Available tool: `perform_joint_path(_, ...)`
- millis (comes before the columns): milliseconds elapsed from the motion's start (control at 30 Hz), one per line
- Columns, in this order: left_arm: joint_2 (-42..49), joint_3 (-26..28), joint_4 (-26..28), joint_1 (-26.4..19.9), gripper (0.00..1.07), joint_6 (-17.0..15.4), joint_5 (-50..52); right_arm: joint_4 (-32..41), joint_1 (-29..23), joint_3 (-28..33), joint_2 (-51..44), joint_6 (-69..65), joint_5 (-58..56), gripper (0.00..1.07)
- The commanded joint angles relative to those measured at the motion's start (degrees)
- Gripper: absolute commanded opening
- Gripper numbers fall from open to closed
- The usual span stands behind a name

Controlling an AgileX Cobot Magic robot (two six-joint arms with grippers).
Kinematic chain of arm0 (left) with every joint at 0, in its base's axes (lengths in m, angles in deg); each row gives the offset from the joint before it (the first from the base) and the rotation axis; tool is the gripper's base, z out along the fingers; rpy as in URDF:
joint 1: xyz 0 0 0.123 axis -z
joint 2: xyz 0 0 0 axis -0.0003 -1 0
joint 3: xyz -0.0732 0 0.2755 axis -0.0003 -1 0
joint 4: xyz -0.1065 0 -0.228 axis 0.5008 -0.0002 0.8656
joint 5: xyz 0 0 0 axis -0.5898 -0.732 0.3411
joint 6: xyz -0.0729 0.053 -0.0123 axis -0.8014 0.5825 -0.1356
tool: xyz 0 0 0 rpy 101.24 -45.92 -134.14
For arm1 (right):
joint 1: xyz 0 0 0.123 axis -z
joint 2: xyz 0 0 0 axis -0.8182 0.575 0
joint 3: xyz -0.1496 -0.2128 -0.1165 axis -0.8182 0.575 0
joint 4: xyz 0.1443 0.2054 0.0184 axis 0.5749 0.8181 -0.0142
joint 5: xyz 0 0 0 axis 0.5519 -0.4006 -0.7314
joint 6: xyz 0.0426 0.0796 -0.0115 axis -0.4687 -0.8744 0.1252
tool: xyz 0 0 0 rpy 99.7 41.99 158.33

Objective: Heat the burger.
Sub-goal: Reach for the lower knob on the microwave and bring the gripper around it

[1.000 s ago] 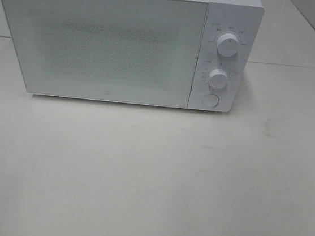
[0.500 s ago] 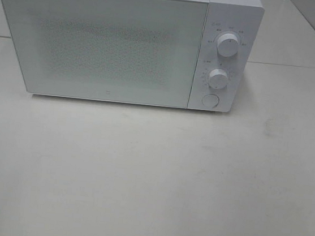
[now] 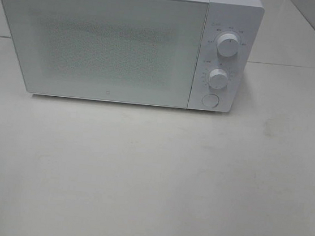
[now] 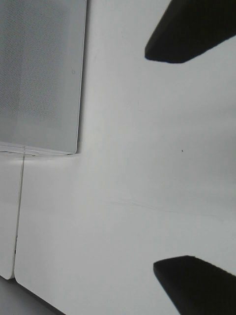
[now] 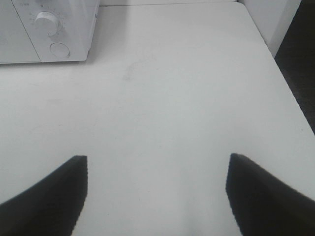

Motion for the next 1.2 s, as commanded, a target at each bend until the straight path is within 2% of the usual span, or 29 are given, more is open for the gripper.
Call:
perform_joint_path(33,1.5,-0.2,0.4,-0.3,1.00,-0.2,0.1,-0.1,0.2,0.1,-1.0,-0.5,0.3,0.76)
perform_joint_path(700,1.5,-0.2,0.4,-0.3,1.00,-0.2,0.1,-0.1,0.2,-1.3,-0.7,-0.5,3.7,0.76)
perform_joint_path(1000,1.5,-0.2,0.4,-0.3,1.00,-0.2,0.1,-0.1,0.2,-0.7,6.1,-0.5,11.9,0.76)
perform_joint_path(1200,1.5,-0.2,0.4,-0.3,1.00,-0.2,0.1,-0.1,0.2,1.6,11.9,-0.5,20.4,0.76)
